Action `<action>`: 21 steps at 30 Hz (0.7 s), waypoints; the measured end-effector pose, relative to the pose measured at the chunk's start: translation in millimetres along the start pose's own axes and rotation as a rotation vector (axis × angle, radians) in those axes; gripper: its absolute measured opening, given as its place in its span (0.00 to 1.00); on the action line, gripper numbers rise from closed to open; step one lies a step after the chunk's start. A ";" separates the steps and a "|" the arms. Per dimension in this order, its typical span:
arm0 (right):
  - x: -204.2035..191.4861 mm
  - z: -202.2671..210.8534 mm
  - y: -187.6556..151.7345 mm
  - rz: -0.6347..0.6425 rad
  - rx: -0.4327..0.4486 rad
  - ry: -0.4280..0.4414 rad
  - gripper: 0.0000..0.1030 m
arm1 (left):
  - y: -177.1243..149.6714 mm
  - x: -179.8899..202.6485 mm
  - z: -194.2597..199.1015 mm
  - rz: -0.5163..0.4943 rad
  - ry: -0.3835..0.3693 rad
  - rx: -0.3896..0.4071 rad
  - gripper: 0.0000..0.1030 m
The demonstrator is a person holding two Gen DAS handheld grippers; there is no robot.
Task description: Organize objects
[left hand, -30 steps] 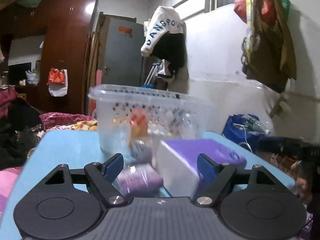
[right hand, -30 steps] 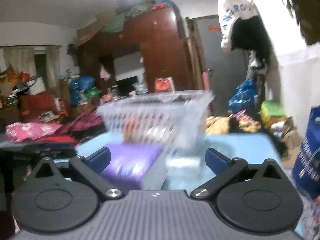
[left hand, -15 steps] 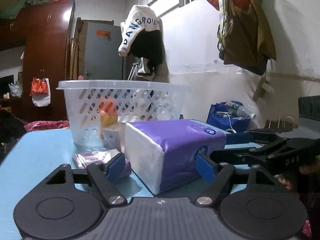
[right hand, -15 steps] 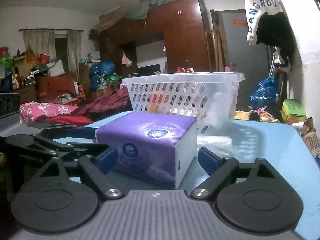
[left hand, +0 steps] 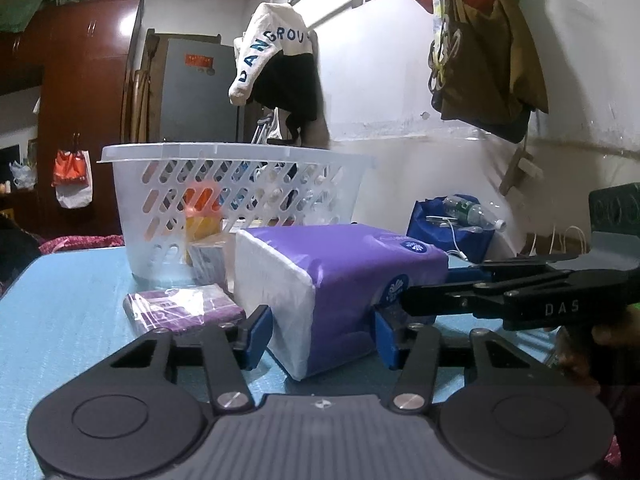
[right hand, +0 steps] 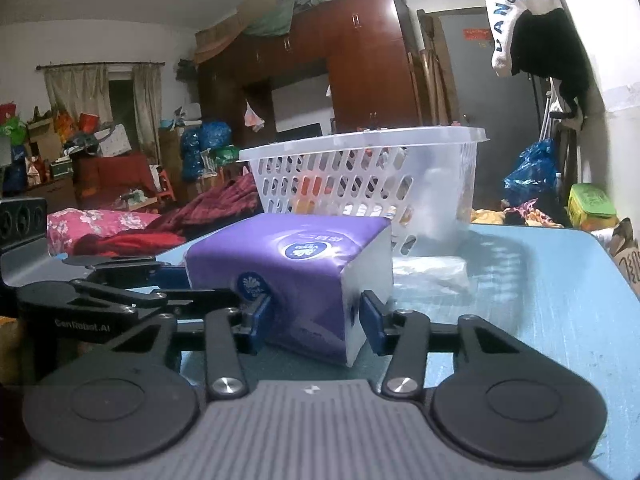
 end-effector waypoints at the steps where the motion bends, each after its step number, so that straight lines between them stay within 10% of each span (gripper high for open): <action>1: -0.6 0.4 -0.2 0.004 0.003 -0.003 0.47 | -0.2 -0.1 0.4 0.002 0.001 0.002 0.54; 21: -25.5 9.8 -0.9 0.079 0.049 -0.056 0.34 | 0.6 -3.5 13.8 0.012 0.032 0.051 0.50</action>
Point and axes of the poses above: each gripper's, at about its wrist camera, not at the fingertips, and z roughly against the way its jaws point, x to its right, y to its top, the point moved 4 cm from there along -z, roughly the way its jaws point, and after that the axes turned 9 degrees about -z, right-handed, at the moved point
